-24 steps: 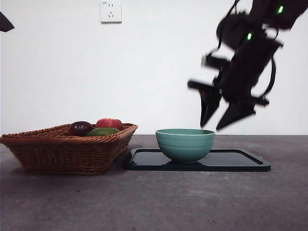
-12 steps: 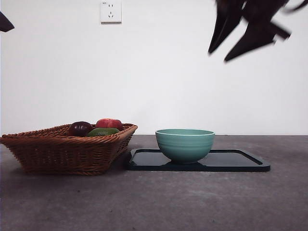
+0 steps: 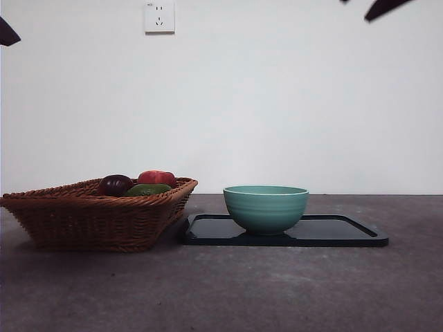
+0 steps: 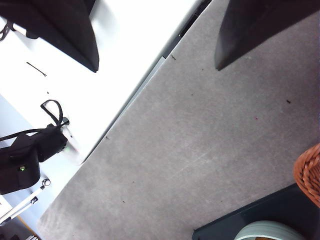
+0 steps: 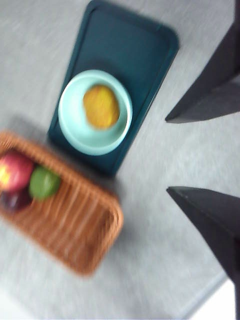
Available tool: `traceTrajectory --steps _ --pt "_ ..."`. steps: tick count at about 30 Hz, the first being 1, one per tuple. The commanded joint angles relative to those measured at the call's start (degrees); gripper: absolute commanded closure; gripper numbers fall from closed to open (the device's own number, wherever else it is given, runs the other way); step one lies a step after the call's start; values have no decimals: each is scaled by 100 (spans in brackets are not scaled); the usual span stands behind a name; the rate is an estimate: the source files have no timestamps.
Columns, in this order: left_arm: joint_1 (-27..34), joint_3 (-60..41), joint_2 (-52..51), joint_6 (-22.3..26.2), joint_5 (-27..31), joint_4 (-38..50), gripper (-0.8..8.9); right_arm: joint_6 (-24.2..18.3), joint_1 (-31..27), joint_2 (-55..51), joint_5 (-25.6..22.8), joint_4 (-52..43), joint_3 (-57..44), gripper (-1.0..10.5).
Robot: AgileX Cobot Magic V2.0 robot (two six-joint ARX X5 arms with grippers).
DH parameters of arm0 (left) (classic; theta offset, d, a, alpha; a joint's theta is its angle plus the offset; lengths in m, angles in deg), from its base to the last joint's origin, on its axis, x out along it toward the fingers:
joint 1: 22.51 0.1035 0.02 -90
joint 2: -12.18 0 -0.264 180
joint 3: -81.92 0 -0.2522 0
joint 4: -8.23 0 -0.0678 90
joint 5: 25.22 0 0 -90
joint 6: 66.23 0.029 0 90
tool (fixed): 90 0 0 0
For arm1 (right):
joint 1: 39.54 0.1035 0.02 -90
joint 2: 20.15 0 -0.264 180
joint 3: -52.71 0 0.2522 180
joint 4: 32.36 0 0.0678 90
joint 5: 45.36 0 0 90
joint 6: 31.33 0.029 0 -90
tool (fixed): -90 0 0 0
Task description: Pick up the wifruite, put it on the bowl, pick up the plate, put it on desk
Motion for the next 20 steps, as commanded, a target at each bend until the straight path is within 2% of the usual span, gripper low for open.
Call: traceTrajectory --steps 1,6,15,20 --pt "-22 81 26 70 -48 26 440 -20 212 -234 -4 0 -181 743" --pt "-22 81 26 68 -48 22 440 52 492 -704 -68 -50 -726 743" --pt "-22 81 26 68 -48 22 440 452 833 -1539 -131 -267 -1910 743" --pt "-22 81 26 68 -48 24 440 542 852 -1838 -131 -275 -2022 743"
